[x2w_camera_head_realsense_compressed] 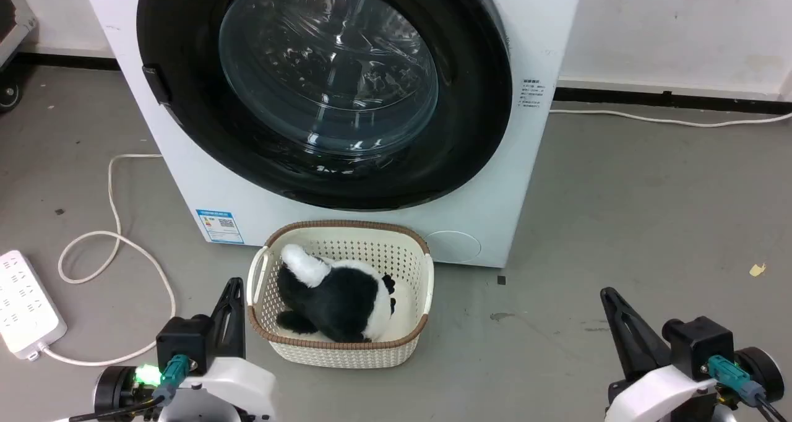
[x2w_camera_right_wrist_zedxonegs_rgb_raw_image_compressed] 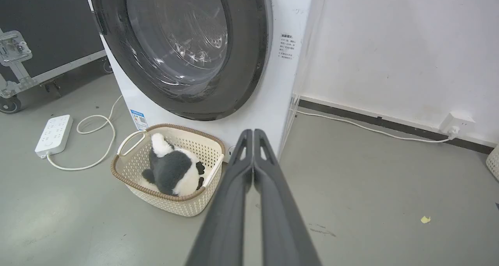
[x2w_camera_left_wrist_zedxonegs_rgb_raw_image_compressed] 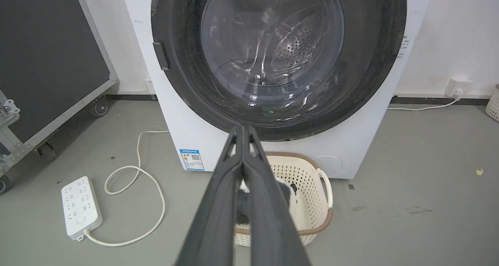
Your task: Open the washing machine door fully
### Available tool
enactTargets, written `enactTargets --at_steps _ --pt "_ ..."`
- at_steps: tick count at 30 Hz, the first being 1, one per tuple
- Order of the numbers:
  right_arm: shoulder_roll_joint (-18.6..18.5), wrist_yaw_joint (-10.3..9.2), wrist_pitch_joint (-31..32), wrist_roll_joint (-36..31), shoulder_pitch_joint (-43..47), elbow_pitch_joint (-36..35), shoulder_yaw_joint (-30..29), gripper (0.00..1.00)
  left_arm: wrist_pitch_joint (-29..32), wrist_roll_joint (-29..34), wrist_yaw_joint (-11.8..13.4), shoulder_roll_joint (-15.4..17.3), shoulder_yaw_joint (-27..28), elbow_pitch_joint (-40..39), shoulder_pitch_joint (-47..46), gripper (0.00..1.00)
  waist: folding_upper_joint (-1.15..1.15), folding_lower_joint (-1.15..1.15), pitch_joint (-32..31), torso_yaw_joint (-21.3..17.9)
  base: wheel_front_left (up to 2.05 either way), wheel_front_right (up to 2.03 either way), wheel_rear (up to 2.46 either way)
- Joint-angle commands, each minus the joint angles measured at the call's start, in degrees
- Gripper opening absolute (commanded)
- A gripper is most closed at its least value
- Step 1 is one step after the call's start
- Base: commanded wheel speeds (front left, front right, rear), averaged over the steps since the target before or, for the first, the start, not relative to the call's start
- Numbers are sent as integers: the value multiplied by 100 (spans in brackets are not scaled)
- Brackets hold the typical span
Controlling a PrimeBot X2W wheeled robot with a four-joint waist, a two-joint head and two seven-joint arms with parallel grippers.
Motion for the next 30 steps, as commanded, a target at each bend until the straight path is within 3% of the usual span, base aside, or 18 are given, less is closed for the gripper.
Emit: enactTargets --at_steps 1,30 --pt "26 -5 7 -43 -79 14 -3 0 2 50 -32 3 -1 -20 87 0 0 0 0 0 0 0 0" --pt "26 -5 7 -43 -79 14 -3 0 2 50 -32 3 -1 -20 87 0 0 0 0 0 0 0 0"
